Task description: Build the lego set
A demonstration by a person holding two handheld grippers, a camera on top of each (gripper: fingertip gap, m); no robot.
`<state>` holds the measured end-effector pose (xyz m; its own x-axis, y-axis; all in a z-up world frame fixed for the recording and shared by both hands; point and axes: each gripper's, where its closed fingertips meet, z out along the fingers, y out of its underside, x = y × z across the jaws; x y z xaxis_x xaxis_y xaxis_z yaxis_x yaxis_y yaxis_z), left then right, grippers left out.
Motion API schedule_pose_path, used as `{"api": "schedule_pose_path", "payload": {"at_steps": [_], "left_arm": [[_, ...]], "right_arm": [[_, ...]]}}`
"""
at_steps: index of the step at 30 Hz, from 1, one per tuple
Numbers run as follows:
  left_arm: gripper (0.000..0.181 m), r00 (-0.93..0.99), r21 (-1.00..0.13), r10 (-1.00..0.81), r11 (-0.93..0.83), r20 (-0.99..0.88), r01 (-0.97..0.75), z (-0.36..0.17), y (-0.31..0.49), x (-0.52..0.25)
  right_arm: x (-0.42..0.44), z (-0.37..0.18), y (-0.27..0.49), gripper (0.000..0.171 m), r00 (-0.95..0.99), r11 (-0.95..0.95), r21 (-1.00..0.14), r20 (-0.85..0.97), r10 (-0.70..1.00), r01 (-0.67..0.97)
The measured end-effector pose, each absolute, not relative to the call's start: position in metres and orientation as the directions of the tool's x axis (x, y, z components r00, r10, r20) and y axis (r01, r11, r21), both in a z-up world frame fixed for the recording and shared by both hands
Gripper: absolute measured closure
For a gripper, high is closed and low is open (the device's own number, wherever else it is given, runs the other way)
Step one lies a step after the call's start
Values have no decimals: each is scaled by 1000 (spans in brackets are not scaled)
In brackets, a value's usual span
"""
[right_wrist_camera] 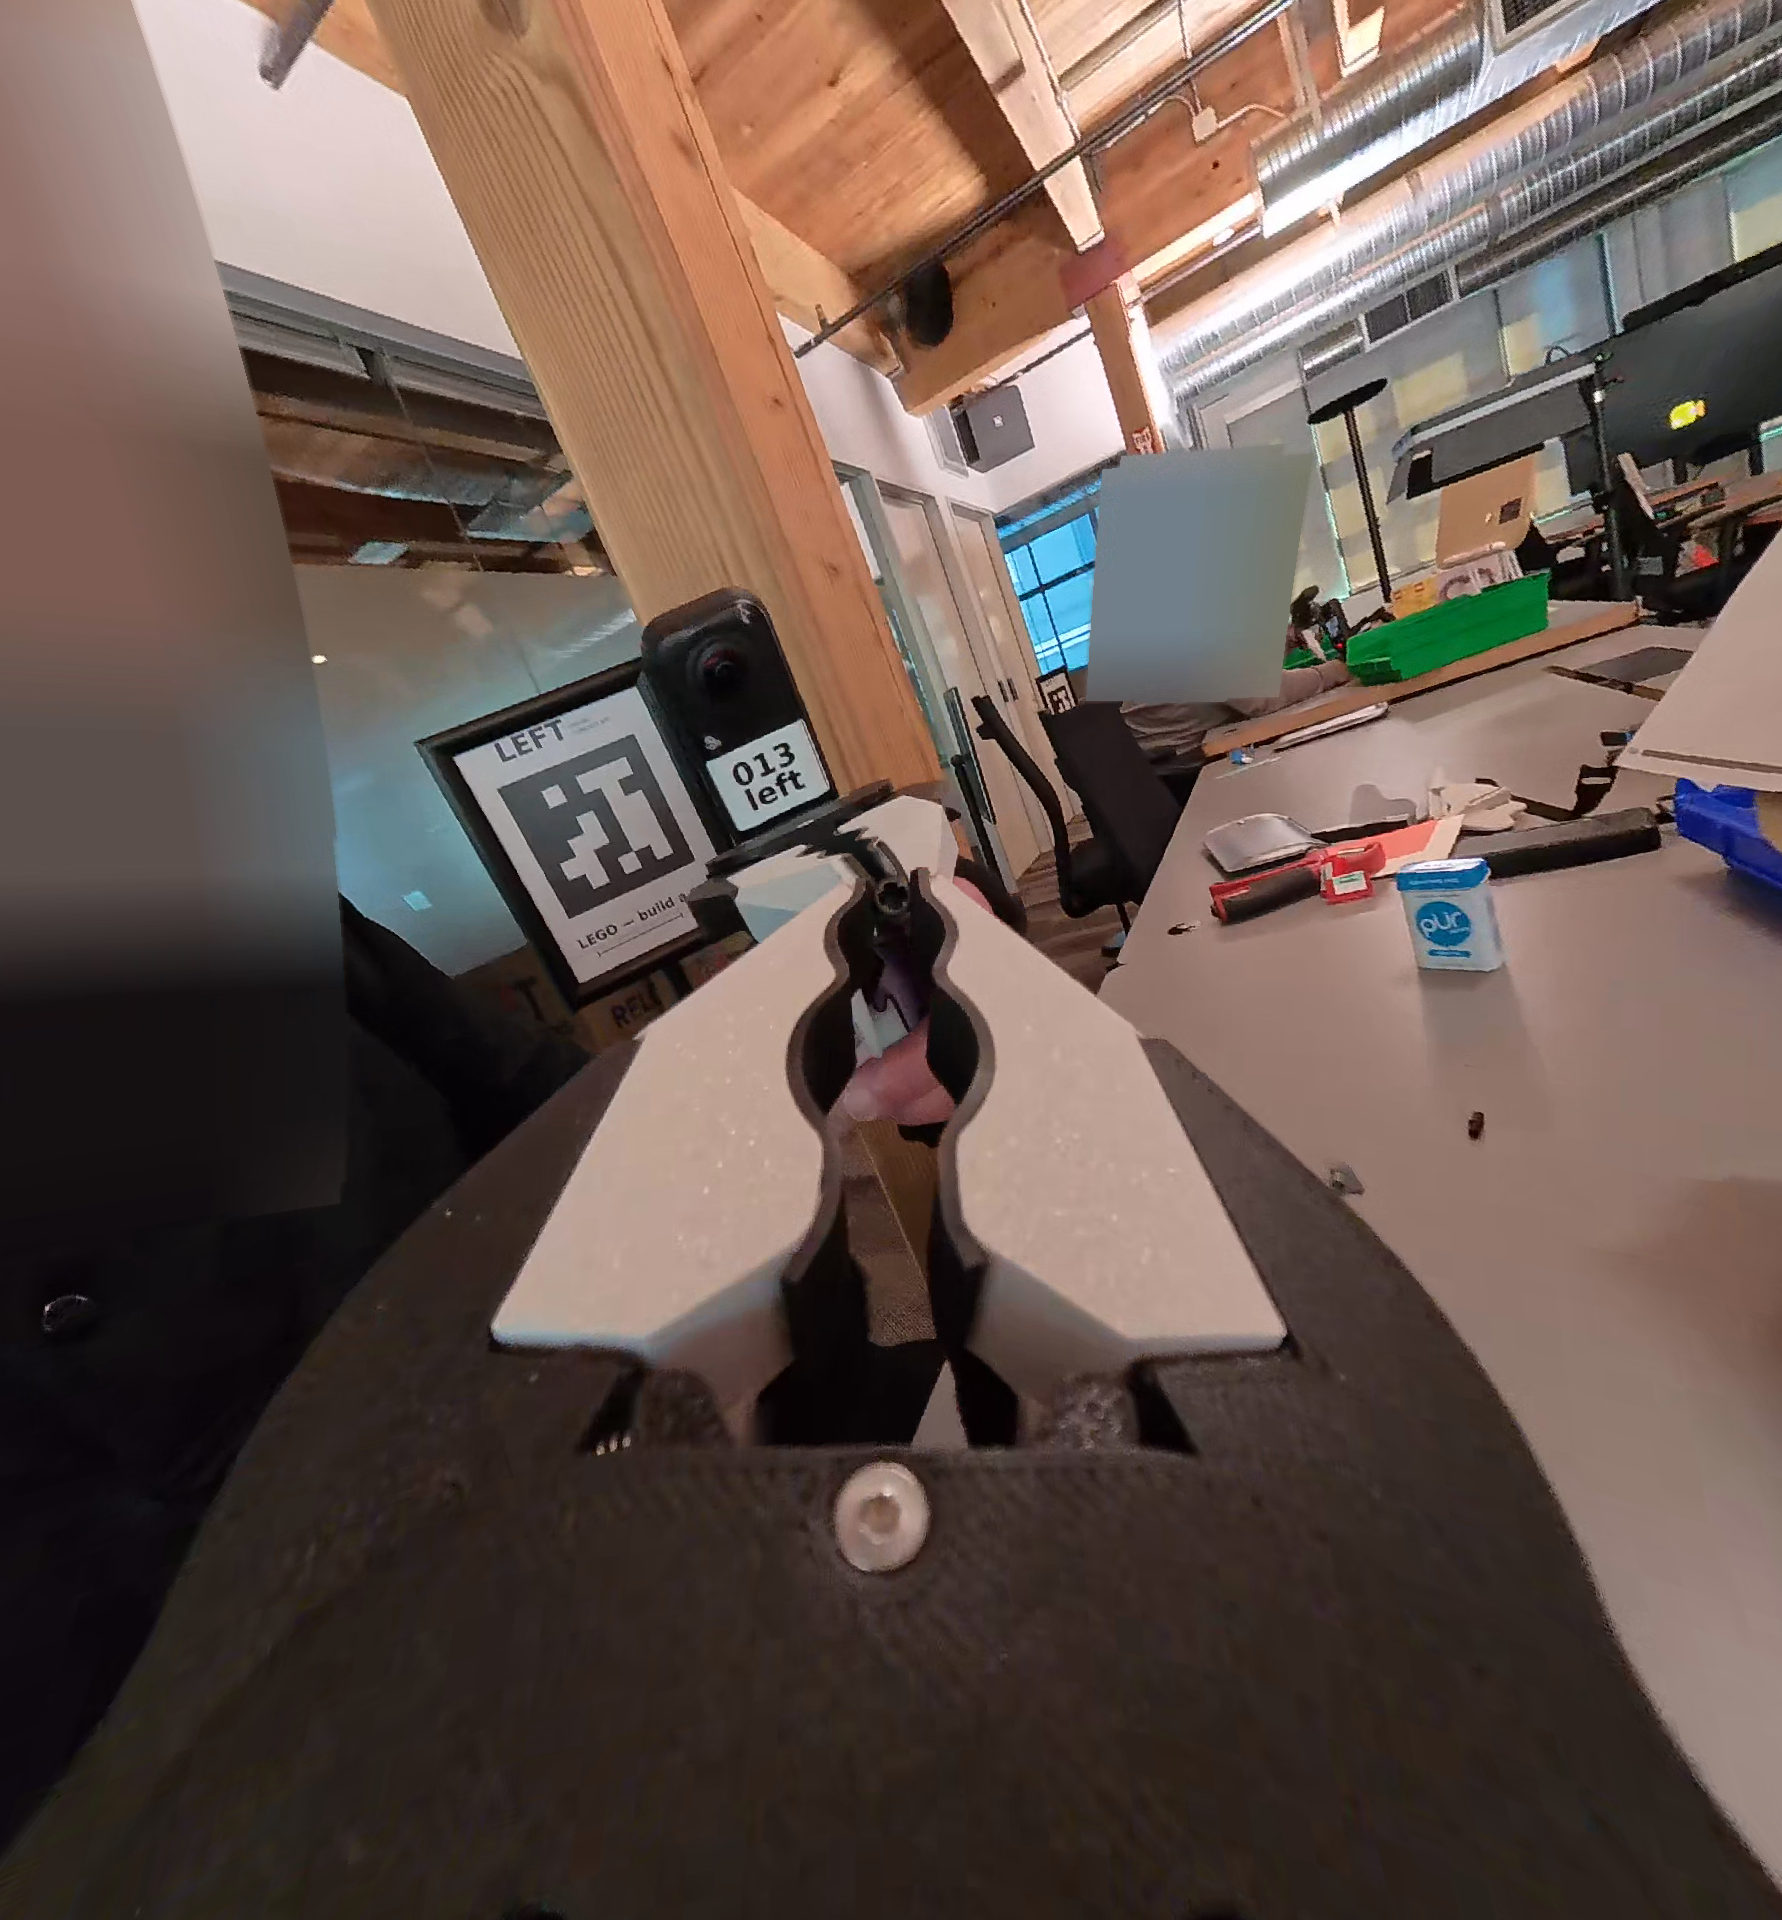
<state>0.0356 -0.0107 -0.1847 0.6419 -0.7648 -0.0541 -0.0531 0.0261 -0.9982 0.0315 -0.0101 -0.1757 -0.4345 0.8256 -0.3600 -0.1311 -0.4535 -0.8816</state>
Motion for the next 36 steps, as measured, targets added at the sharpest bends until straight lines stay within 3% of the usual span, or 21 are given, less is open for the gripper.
{"api": "schedule_pose_path", "payload": {"at_steps": [10,20,36], "left_arm": [[181,632,-994,-771,11,-80,-113,-191,-12,24],[181,662,-969,-732,-9,-163,-248,-209,-24,-21],[181,647,-931,-742,-89,-174,-353,-260,-49,-80]], "right_arm": [[26,-179,-8,161,-414,-433,-893,-351,840,-120],[17,-195,-12,160,-302,-176,-984,-171,938,11],[-50,-237,-29,160,-234,137,-955,74,969,263]]}}
